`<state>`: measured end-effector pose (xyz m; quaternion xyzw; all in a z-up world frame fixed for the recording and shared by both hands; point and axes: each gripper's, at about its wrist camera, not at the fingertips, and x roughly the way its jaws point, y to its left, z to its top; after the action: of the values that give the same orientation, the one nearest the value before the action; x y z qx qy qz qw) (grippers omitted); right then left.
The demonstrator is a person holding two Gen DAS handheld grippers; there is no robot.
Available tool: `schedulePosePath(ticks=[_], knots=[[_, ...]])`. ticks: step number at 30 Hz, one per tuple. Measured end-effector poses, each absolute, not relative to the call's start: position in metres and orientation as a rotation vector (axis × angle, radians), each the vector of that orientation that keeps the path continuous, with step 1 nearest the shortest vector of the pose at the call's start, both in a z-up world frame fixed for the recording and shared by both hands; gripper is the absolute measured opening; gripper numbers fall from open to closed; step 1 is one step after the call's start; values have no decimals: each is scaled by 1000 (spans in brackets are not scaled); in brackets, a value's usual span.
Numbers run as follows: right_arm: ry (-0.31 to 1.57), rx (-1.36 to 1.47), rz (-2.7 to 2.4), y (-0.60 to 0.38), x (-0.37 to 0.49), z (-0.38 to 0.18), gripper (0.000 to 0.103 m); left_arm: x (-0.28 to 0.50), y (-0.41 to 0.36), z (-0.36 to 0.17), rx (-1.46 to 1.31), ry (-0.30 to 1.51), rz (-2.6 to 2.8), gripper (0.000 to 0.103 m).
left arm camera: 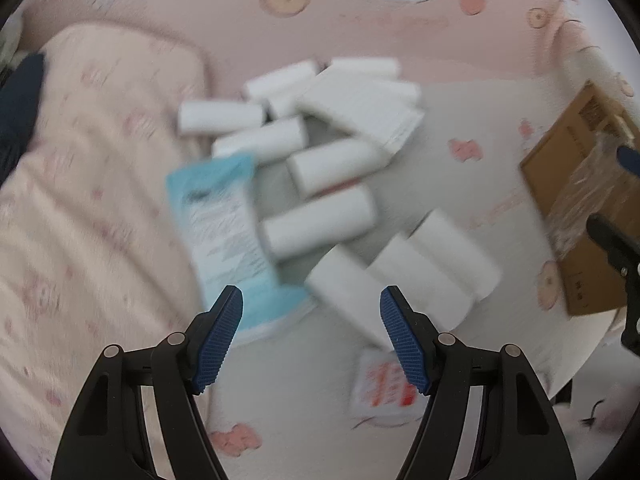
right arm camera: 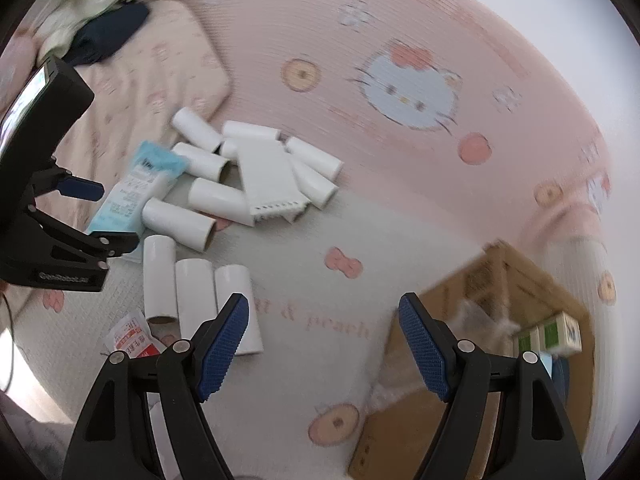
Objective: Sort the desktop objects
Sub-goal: 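Move the right gripper toward the white spiral notepad among the tubes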
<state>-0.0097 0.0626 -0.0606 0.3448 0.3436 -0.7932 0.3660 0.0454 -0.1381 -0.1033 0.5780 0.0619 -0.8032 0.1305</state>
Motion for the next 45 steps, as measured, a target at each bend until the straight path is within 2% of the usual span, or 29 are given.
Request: schedulePosePath(ticks=[3,8,14,29,39,45], knots=[[932,810,-1971,51,6,-75,76,68,-153,-110,1640,246,-2328,75],[873,776,-1905,45,17,-92,76,96,-164,-118,1577,461,-2366,75],[787,749,-1922,40,17,-107,76,96,-148,-118,1448,373,-2466,75],[602,806,-1991,5,-39,-146,76,15,-166,-114,1258,612,-2659,75],[577,874,-2022,-15,-79,-171,76,-60,-177,-130,1402,499,-2748,75],[595,880,-2012,-25,-90,-175,76,-96,-209,-138,1464,710,-2747,72]])
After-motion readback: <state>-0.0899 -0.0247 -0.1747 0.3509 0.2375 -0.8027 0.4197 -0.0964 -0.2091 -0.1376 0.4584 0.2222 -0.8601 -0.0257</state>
